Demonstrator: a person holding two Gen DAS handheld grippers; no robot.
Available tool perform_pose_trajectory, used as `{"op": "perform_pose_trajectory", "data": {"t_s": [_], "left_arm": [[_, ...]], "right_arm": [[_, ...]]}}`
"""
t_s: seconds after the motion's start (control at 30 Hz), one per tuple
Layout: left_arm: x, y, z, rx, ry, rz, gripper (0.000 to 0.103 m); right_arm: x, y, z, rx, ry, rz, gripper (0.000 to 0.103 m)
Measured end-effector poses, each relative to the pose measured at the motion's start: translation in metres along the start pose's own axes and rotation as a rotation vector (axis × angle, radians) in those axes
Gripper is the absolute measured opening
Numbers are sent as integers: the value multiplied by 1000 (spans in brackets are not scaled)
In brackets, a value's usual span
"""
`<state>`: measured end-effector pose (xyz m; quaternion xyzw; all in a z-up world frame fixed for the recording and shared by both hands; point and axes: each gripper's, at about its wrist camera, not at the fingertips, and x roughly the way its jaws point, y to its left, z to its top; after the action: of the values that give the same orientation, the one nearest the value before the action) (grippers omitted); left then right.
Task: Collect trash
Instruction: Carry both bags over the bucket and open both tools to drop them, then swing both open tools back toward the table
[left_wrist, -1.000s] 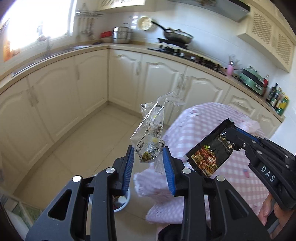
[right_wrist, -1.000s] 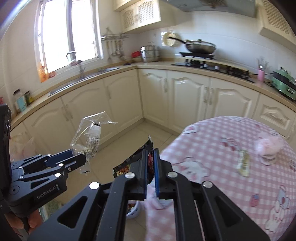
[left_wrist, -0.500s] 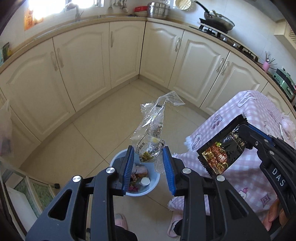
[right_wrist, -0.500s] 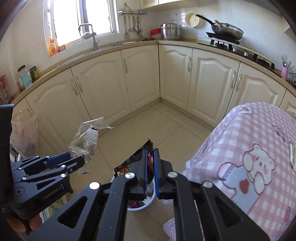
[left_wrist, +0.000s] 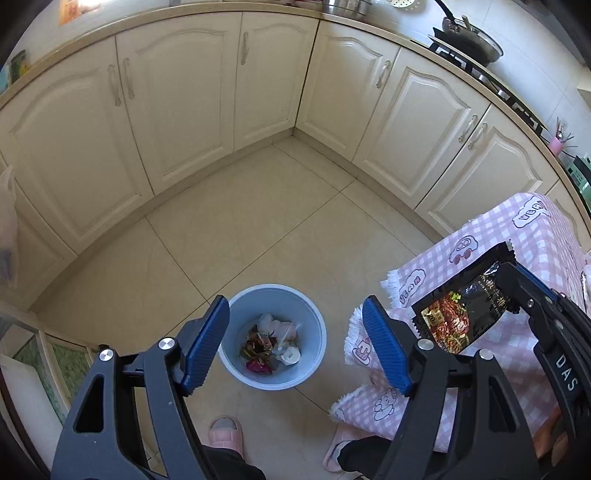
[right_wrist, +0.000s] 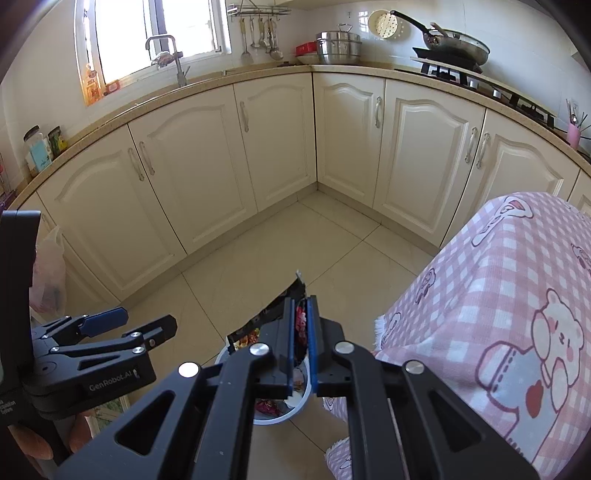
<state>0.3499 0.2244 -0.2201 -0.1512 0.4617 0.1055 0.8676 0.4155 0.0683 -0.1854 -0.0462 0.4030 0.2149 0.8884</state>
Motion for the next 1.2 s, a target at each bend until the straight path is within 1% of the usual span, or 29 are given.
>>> {"op": "perform_pose_trajectory", "data": {"t_s": [0.17, 0.6, 0.67, 0.77, 0.8, 0.83, 0.93, 0.97, 1.0, 1.03, 1.07, 1.13, 1.17, 1.2], "left_arm": [[0, 9, -3, -21, 1, 22, 76], [-15, 26, 1, -36, -31, 64, 76], [-18, 27, 2, -38, -38, 67, 76], [-22, 30, 5, -45, -50, 74, 76], [-24, 31, 6, -45, -53, 76, 77], [-25, 31, 7, -46, -56, 77, 77], [-32, 29, 8, -43, -70, 76, 79], [-35, 27, 8, -39, -75, 77, 81], [-38, 25, 8, -35, -83, 78, 86], [-41, 22, 8, -33, -92, 78, 86], [-46, 18, 8, -28, -103, 77, 86], [-53, 10, 9, -18, -117, 68, 86], [-56, 6, 9, -13, -121, 64, 86], [-61, -1, 9, -4, -130, 57, 87]], "right_arm": [[5, 8, 3, -10, 6, 10, 6], [22, 45, 12, -49, 15, 56, 7], [22, 51, 16, -52, 1, 69, 7], [23, 58, 21, -50, -21, 88, 12], [23, 59, 23, -48, -25, 89, 22], [21, 59, 25, -42, -32, 95, 27], [13, 57, 29, -36, -46, 96, 29], [10, 56, 30, -35, -51, 93, 31], [5, 53, 31, -31, -59, 89, 37], [1, 52, 30, -26, -66, 83, 46], [-6, 46, 30, -16, -78, 71, 51], [-19, 35, 31, -5, -98, 49, 65], [-26, 29, 31, 0, -108, 36, 68], [-35, 22, 30, 6, -119, 17, 74]]}}
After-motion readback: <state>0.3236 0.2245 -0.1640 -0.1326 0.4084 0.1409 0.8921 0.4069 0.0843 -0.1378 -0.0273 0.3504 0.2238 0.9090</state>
